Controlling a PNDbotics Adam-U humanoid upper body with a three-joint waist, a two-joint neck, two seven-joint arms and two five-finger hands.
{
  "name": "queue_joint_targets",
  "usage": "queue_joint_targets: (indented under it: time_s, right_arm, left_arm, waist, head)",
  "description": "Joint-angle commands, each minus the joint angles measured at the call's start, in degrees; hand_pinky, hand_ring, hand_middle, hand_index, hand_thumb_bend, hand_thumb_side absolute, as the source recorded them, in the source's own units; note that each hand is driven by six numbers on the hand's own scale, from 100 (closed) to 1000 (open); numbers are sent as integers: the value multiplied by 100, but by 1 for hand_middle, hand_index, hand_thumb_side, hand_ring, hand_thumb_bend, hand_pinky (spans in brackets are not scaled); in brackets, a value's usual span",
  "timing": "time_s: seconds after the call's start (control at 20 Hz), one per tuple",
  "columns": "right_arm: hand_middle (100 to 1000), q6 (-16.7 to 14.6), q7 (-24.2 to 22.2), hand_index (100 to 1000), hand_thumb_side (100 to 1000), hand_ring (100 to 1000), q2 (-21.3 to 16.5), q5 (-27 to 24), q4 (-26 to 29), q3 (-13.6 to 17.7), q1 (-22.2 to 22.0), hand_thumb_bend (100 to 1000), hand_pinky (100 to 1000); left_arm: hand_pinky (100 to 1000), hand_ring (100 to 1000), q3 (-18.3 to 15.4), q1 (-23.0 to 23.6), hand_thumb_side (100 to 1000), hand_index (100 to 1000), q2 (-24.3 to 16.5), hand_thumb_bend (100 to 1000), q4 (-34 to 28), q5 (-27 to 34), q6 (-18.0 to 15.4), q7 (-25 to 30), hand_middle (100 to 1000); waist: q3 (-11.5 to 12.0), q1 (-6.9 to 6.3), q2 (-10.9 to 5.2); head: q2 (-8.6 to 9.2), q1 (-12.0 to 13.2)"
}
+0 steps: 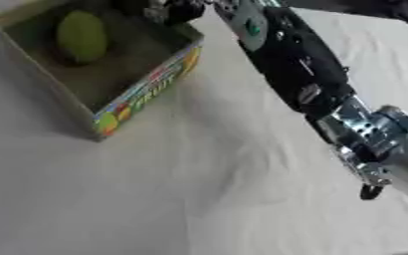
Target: Pick up objects on the table and place them in the box.
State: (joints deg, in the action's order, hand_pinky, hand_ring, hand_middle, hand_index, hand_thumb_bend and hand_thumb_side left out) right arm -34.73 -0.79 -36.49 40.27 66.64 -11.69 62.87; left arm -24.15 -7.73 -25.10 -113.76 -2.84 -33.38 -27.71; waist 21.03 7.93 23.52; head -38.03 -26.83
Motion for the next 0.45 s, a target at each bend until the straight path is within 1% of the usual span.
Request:
queue_joint_targets:
  time_s: [0.05,0.15,0.2,0.25,0.3,0.35,0.45]
  right_arm:
    - [685,183,269,752,270,803,-498,-307,520,237,-35,100,813]
    - [702,349,443,769,278,811,-690,-483,805,348,-186,100,821]
    - [725,432,528,785,269,825,-798,-569,945,367,-284,100,824]
    - [730,506,598,790,267,828,-927,-658,1090,369,-398,100,824]
    - [741,551,646,799,454,834,-1065,-748,1236,369,-524,100,819]
    - [745,566,682,803,257,836,-1205,-836,1379,379,-656,100,816]
    - [755,539,756,815,254,841,-1509,-1025,1686,447,-954,100,808]
  left_arm:
    - [611,583,-88,68,586,794,-150,100,-83,-39,-6,-60,589]
    - [612,584,-90,117,586,794,-144,100,-83,-57,-16,-88,589]
    - [612,583,-92,147,586,794,-142,100,-83,-68,-15,-102,589]
    - [612,583,-90,176,586,793,-140,100,-83,-75,-21,-113,589]
    - [612,583,-96,207,572,793,-136,100,-83,-87,-22,-125,589]
    - [612,583,-104,236,586,793,-129,100,-83,-100,-19,-139,589]
    - [612,583,-120,286,586,794,-110,100,-83,-130,-10,-169,589]
  waist:
    - [-61,-140,-190]
    - [-133,-200,-223]
    - [-177,-233,-244]
    - [-217,-262,-262]
    - [-257,-289,-279]
    - [-301,-314,-294]
    - [-394,-361,-309]
  head:
    - [-36,126]
    - [-59,211]
    - [-74,265]
    - [-88,314]
    - [-102,365]
    - [-113,427]
    - [-118,576]
